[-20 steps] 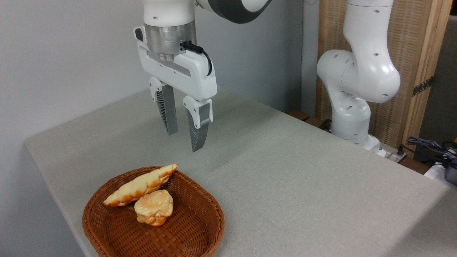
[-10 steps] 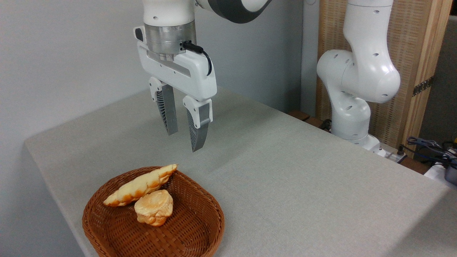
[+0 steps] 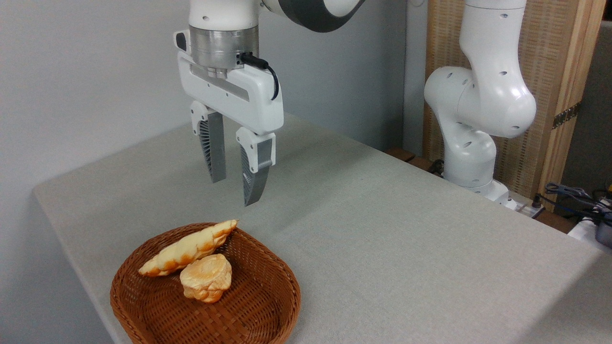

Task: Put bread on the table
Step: 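Lower the open gripper onto the long golden bread in the basket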

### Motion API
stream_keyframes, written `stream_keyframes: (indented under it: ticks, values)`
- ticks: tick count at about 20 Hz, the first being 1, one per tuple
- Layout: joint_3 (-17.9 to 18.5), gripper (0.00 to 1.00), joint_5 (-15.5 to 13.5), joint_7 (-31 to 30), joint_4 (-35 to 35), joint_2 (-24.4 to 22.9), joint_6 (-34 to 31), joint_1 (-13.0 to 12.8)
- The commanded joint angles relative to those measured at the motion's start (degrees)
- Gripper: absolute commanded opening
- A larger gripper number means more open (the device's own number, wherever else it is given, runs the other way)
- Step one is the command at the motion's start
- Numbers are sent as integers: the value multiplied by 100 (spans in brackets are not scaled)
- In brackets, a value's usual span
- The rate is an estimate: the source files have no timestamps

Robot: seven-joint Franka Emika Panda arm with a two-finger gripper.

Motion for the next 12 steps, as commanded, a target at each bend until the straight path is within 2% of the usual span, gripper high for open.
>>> stream_keyframes:
  ticks: [1,6,12]
  values:
    - [-2,100,-50,17,13,225,426,45]
    - [-63,100,-146,52,13,682,875,18]
    - [-168,100,-419,61,21,1086,1349,-35]
